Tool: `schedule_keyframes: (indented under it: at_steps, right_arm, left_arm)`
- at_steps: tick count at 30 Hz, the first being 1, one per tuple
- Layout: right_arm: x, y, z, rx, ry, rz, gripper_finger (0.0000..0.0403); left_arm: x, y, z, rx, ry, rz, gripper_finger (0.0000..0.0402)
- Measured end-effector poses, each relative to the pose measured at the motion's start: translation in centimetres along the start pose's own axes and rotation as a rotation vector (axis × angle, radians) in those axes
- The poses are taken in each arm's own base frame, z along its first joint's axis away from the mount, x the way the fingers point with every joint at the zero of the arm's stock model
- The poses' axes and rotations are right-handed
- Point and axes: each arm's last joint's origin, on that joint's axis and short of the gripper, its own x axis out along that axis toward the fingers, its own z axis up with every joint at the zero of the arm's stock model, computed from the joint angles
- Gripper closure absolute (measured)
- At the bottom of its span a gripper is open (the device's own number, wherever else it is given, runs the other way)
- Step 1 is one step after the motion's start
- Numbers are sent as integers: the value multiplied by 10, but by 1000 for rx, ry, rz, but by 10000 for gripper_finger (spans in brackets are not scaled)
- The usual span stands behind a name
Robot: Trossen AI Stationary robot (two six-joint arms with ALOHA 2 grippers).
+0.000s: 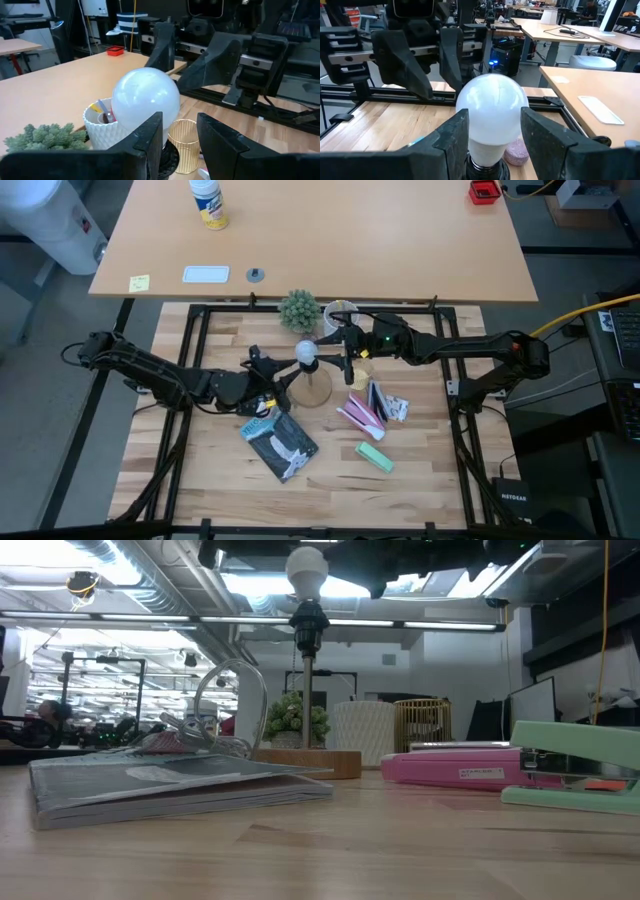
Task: Screw lightbulb
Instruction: Insert the lightbulb into the lamp
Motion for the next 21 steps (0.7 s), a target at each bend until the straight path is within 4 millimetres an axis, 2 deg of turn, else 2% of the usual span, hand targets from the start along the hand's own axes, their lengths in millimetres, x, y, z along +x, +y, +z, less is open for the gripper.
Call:
schedule_keyframes:
  at_steps: [14, 21]
  right_arm:
    - [0, 0, -2, 3, 13, 1, 221]
    - [0, 0, -2, 3, 12, 1, 221]
  left_arm:
    - [0, 0, 1, -3, -6, 5, 288]
    - [0, -1, 11, 25, -84, 4, 288]
